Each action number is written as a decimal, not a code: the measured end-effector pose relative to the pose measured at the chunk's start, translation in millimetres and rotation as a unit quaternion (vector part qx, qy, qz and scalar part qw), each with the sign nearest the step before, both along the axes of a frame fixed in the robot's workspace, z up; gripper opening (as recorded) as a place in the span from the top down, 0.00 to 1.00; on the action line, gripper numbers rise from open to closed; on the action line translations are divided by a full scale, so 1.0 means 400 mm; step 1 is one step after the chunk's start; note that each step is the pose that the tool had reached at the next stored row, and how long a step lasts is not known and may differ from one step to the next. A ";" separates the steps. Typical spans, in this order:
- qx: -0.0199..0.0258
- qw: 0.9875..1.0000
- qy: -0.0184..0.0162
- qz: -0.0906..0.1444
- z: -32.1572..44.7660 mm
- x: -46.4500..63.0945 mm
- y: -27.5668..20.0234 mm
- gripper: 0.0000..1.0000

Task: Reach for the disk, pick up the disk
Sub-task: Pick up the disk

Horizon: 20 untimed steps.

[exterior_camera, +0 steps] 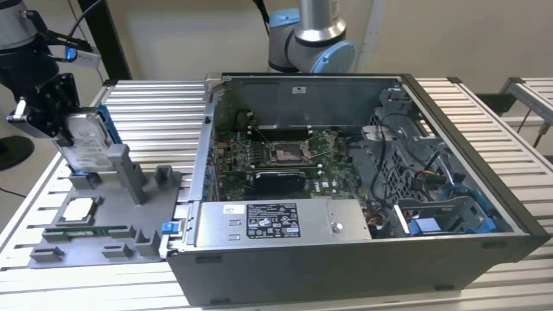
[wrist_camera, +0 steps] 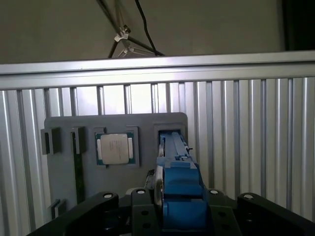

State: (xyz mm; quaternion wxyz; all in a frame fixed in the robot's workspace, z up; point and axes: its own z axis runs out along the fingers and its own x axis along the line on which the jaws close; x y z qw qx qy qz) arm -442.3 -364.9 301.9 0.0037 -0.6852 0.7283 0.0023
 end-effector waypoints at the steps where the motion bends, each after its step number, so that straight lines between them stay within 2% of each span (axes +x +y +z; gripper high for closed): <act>1: 0.000 1.000 0.000 0.000 0.002 0.000 0.000 1.00; 20: 0.000 1.000 0.000 0.000 0.031 0.000 0.000 1.00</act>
